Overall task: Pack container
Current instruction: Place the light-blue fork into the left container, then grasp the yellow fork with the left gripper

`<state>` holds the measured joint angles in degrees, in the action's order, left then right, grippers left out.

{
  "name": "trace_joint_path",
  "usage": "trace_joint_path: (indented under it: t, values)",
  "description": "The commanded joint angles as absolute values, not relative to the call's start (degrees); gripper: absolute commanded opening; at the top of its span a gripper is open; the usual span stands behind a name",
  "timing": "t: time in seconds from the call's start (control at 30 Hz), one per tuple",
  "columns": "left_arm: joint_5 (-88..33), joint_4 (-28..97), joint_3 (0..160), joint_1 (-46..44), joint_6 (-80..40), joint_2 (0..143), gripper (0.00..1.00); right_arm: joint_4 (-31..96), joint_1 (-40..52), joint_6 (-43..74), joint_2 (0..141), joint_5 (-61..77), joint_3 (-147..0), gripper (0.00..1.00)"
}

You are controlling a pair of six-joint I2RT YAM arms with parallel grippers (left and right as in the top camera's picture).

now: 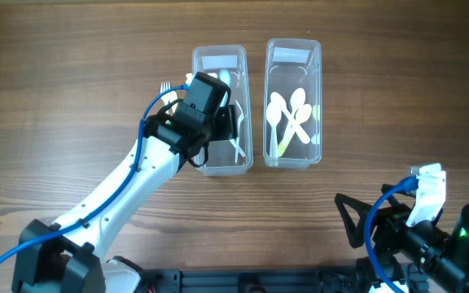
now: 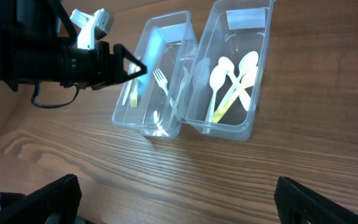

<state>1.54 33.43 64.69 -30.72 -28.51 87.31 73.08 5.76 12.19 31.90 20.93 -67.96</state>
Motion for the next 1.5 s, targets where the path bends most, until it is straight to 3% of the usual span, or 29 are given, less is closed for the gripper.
trace_joint_path:
  t: [0.0, 0.23, 0.37, 0.53, 0.63, 1.2, 1.47]
  values:
    - [1.1, 33.8, 65.8, -31.0, -27.4, 83.2, 1.0, 72.9, 5.9, 12.9, 31.7, 20.4, -68.1, 1.0]
    - [19.7, 40.0, 65.9, -29.0, -27.4, 73.0, 0.98, 72.9, 5.9, 12.9, 31.7, 20.4, -68.1, 1.0]
    - [16.2, 42.6, 64.5, -22.4, -27.4, 74.4, 0.94, 72.9, 5.9, 12.9, 31.7, 20.4, -68.1, 1.0]
    - [2.6, 39.6, 60.0, -12.7, -24.0, 77.4, 0.91, 72.9, 5.9, 12.9, 31.7, 20.3, -68.1, 1.0]
    - [1.9, 37.9, 56.6, -10.1, -22.7, 79.9, 0.91, 72.9, 5.9, 12.9, 31.7, 20.4, -68.1, 1.0]
    - [1.5, 27.0, 52.4, -14.3, -18.2, 96.2, 0.84, 72.9, 5.9, 12.9, 31.7, 20.4, -68.1, 1.0]
    - [-1.5, 23.7, 52.4, -15.3, -14.3, 96.8, 0.78, 72.9, 5.9, 12.9, 31.7, 20.4, -68.1, 1.0]
